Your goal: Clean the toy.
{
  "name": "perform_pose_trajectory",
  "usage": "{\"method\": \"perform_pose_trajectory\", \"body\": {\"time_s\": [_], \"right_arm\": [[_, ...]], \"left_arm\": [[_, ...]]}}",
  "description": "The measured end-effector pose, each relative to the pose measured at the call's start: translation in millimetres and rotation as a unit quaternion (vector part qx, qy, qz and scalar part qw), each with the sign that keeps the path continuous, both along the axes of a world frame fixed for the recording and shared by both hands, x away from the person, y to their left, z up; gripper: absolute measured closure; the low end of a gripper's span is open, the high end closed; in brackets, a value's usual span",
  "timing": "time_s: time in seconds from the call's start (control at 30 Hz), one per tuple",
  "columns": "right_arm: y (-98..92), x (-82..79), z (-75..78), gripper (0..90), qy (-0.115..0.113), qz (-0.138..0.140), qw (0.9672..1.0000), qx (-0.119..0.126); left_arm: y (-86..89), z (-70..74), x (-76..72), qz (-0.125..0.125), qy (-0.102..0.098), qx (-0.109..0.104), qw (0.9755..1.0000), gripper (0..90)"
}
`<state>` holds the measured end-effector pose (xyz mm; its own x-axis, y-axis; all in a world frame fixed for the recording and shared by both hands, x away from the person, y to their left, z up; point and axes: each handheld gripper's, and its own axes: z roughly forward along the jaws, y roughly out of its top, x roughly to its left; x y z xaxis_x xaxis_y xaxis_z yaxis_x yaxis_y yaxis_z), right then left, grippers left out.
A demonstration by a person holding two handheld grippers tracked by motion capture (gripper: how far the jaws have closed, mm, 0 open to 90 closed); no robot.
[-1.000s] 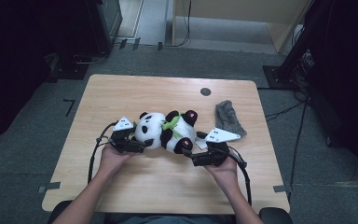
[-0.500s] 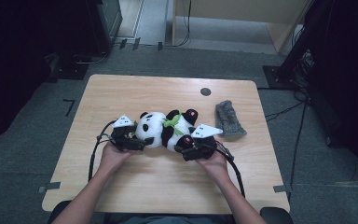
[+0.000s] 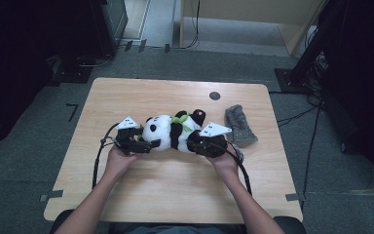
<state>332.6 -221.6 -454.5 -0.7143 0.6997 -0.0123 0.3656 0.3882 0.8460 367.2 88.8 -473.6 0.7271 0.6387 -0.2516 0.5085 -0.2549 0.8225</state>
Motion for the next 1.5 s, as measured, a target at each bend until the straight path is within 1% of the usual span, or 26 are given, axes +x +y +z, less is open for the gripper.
{"method": "perform_pose_trajectory", "body": {"time_s": [0.03, 0.1, 0.13, 0.23, 0.27, 0.33, 0.4, 0.5, 0.6, 0.67, 0.7, 0.73, 0.77, 0.83, 0.87, 0.93, 1.0, 1.03, 1.1, 1.13, 1.17, 1.23, 1.33, 1.43, 1.47, 1.5], "right_arm": [[-2.3, 1.4, 3.0, 57.9, 0.011, -0.001, 0.9999, 0.009], [-6.5, 3.4, 8.7, 58.7, 0.029, -0.006, 0.9991, 0.030], [-9.7, 3.5, 13.8, 58.9, 0.034, -0.011, 0.9986, 0.040], [-14.7, 3.5, 24.8, 58.8, 0.042, -0.014, 0.9978, 0.050], [-15.9, 2.6, 29.7, 58.8, 0.048, -0.015, 0.9976, 0.047], [-18.9, 0.3, 36.1, 58.9, 0.046, -0.013, 0.9974, 0.054], [-23.6, -1.8, 43.4, 59.2, 0.052, -0.013, 0.9961, 0.070], [-28.4, -5.9, 53.3, 59.6, 0.048, -0.009, 0.9952, 0.085], [-28.1, -9.9, 60.4, 60.4, 0.047, 0.004, 0.9943, 0.096], [-25.1, -11.2, 61.9, 60.6, 0.053, 0.014, 0.9931, 0.104], [-24.0, -11.1, 61.7, 60.7, 0.060, 0.021, 0.9916, 0.113], [-23.1, -10.8, 61.3, 61.1, 0.064, 0.024, 0.9906, 0.118], [-22.5, -10.2, 60.9, 61.5, 0.069, 0.029, 0.9897, 0.122], [-21.6, -10.2, 60.6, 61.8, 0.070, 0.031, 0.9894, 0.123], [-20.5, -10.1, 60.0, 61.9, 0.072, 0.033, 0.9895, 0.121], [-17.8, -10.6, 58.4, 61.9, 0.073, 0.033, 0.9902, 0.115], [-15.8, -10.5, 57.0, 61.6, 0.071, 0.030, 0.9908, 0.111], [-15.4, -9.9, 56.5, 60.9, 0.071, 0.031, 0.9910, 0.109], [-15.9, -8.9, 55.8, 57.7, 0.069, 0.029, 0.9916, 0.106], [-16.5, -8.4, 55.2, 54.4, 0.067, 0.030, 0.9920, 0.103], [-17.2, -8.2, 54.7, 48.8, 0.059, 0.032, 0.9934, 0.093], [-18.4, -8.0, 52.9, 41.6, 0.042, 0.038, 0.9945, 0.089], [-23.5, -5.8, 50.5, 28.8, 0.036, 0.053, 0.9931, 0.098], [-29.8, -7.0, 47.9, 25.7, 0.019, 0.062, 0.9926, 0.102], [-32.1, -8.3, 47.4, 23.6, 0.014, 0.061, 0.9927, 0.103], [-34.0, -8.8, 47.5, 22.7, 0.010, 0.061, 0.9929, 0.102]], "left_arm": [[0.7, 1.7, -1.1, -0.004, -0.010, 0.001, 0.9999, 8.5], [1.4, 6.3, -6.2, -0.013, -0.041, 0.006, 0.9991, 8.3], [1.1, 7.2, -7.8, -0.016, -0.047, 0.008, 0.9987, 7.0], [1.0, 7.6, -13.0, -0.030, -0.068, 0.022, 0.9970, 3.8], [1.8, 7.6, -13.6, -0.035, -0.071, 0.023, 0.9966, 2.9], [3.5, 7.3, -14.8, -0.041, -0.075, 0.024, 0.9960, 1.8], [6.5, 6.5, -16.8, -0.046, -0.082, 0.024, 0.9953, 1.2], [7.4, 4.7, -20.0, -0.058, -0.091, 0.020, 0.9940, 1.2], [1.8, 5.9, -25.0, -0.070, -0.113, 0.012, 0.9911, 0.0], [-4.4, 7.6, -29.5, -0.084, -0.131, 0.004, 0.9878, 0.0], [-7.8, 7.9, -31.5, -0.084, -0.139, 0.009, 0.9868, 0.0], [-10.7, 7.6, -32.8, -0.073, -0.144, 0.016, 0.9867, 0.0], [-11.9, 7.1, -32.5, -0.069, -0.142, 0.018, 0.9873, 0.0], [-12.9, 5.9, -31.2, -0.065, -0.137, 0.021, 0.9882, 0.0], [-12.7, 5.8, -31.5, -0.063, -0.140, 0.026, 0.9879, 0.0], [-11.5, 6.0, -32.0, -0.052, -0.144, 0.036, 0.9876, 11.2], [-11.0, 7.9, -31.9, -0.054, -0.134, 0.039, 0.9887, 26.8], [-11.0, 9.1, -31.6, -0.053, -0.127, 0.038, 0.9897, 32.5], [-10.3, 11.7, -31.3, -0.056, -0.115, 0.036, 0.9911, 40.2], [-9.7, 13.3, -31.0, -0.058, -0.108, 0.035, 0.9918, 42.5], [-8.6, 14.4, -30.5, -0.062, -0.103, 0.031, 0.9923, 46.6], [-4.9, 16.9, -28.4, -0.068, -0.091, 0.021, 0.9932, 48.8], [-0.9, 19.9, -26.1, -0.072, -0.083, 0.019, 0.9937, 49.9], [4.0, 22.6, -23.4, -0.063, -0.076, 0.017, 0.9950, 50.0], [5.7, 23.0, -21.9, -0.060, -0.070, 0.016, 0.9956, 49.9], [9.0, 23.3, -18.9, -0.060, -0.055, 0.011, 0.9966, 49.9]]}}
